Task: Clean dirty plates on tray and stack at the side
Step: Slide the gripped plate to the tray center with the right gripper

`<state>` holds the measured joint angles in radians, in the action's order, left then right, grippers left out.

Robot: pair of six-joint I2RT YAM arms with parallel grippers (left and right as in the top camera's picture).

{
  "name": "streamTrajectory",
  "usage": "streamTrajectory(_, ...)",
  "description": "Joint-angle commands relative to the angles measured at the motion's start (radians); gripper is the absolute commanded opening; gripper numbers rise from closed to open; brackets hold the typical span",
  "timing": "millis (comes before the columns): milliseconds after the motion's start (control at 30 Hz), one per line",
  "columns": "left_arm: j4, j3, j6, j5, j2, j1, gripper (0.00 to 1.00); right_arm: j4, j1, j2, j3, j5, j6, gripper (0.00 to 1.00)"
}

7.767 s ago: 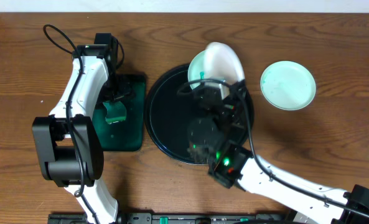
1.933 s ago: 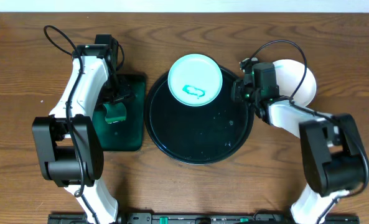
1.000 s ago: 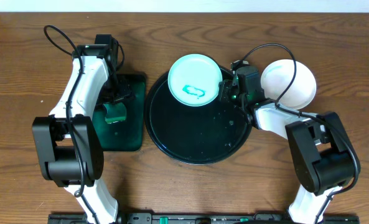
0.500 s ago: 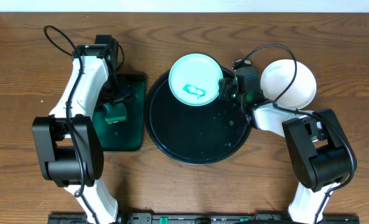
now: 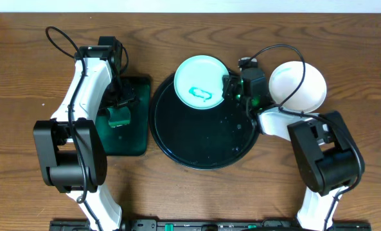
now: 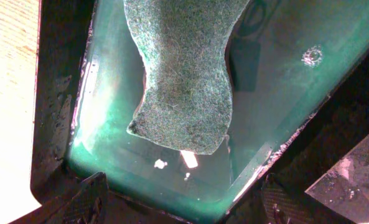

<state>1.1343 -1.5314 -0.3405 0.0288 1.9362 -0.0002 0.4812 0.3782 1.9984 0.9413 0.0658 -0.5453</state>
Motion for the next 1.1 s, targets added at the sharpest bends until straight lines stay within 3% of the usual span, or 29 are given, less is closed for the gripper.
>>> streamTrajectory(0, 0.01, 0.006, -0.002, 0.005, 0.005, 0.001, 0.79, 0.005, 0.014, 0.037, 0.003, -0.013, -0.008, 0.21)
streamTrajectory(133, 0.01, 0.006, -0.002, 0.005, 0.005, 0.001, 0.79, 0.002, 0.016, 0.05, 0.003, -0.013, -0.01, 0.13)
streamTrajectory(200, 0.01, 0.006, -0.002, 0.005, 0.005, 0.001, 0.79, 0.002, 0.015, 0.05, 0.003, -0.013, -0.018, 0.02)
streamTrajectory(467, 0.013, 0.006, -0.002, 0.005, 0.005, 0.001, 0.79, -0.011, 0.016, 0.043, 0.004, 0.032, -0.026, 0.01)
streamTrajectory(633, 0.013, 0.006, -0.002, 0.005, 0.005, 0.001, 0.79, -0.209, 0.016, -0.089, 0.005, 0.05, 0.1, 0.01)
streamTrajectory(800, 0.013, 0.006, -0.002, 0.005, 0.005, 0.001, 0.79, -0.562, 0.016, -0.288, 0.006, -0.029, 0.209, 0.01)
streamTrajectory(867, 0.011, 0.006, -0.002, 0.005, 0.005, 0.001, 0.64, -0.717, 0.016, -0.353, 0.006, -0.06, 0.232, 0.01)
streamTrajectory(933, 0.008, 0.006, -0.002, 0.005, 0.005, 0.001, 0.64, -0.796, 0.016, -0.364, 0.006, -0.065, 0.233, 0.01)
streamTrajectory(1067, 0.0, 0.006, -0.002, 0.005, 0.005, 0.001, 0.49, -0.856, 0.016, -0.309, 0.005, -0.064, 0.232, 0.01)
